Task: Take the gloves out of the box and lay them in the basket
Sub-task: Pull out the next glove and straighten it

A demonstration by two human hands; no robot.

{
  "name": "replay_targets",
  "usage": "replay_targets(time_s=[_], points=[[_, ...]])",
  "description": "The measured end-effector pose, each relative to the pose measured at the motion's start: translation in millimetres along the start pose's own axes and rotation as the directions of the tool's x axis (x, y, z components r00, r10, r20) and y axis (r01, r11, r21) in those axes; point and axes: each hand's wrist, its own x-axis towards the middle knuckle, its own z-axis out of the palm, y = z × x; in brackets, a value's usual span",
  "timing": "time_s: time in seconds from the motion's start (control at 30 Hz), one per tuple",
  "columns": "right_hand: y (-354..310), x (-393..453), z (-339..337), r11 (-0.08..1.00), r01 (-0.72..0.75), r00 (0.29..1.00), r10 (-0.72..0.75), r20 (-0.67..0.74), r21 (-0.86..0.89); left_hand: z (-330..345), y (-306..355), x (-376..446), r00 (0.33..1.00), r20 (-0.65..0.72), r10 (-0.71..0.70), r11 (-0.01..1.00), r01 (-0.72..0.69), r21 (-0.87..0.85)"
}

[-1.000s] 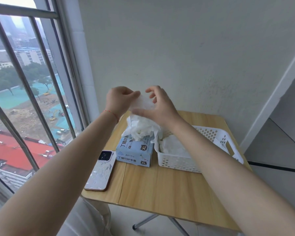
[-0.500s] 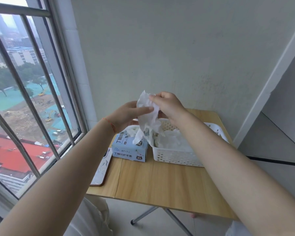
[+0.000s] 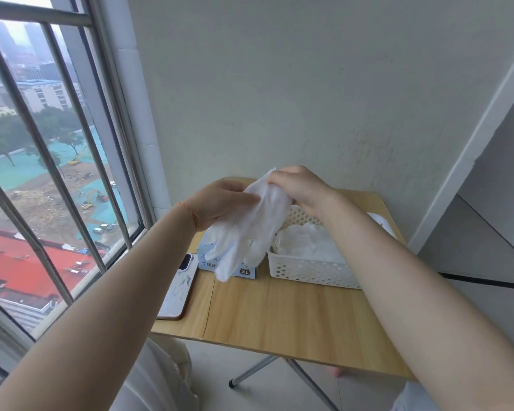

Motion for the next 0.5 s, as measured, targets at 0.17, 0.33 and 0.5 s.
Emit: replay_targets(time_s=[0.17, 0.33, 0.5], points=[[12.0, 2.1, -4.7, 0.991, -0.119, 0.989, 0.113, -0.094, -0.059, -10.8, -28.4, -3.5, 0.986, 0.037, -0.165, 0.982, 0.160, 0.104], [16.8, 3.3, -9.9, 0.958, -0.287, 0.957, 0.286, -0.056, -0.009, -20.8, -41.1, -7.4, 0.959, 0.165, -0.231, 0.973, 0.227, 0.040], [30.6, 8.4, -18.2, 0.933, -0.357, 0.933, 0.355, -0.060, -0.046, -8.6, -29.3, 5.3, 0.977, -0.021, -0.211, 0.977, 0.210, -0.030]])
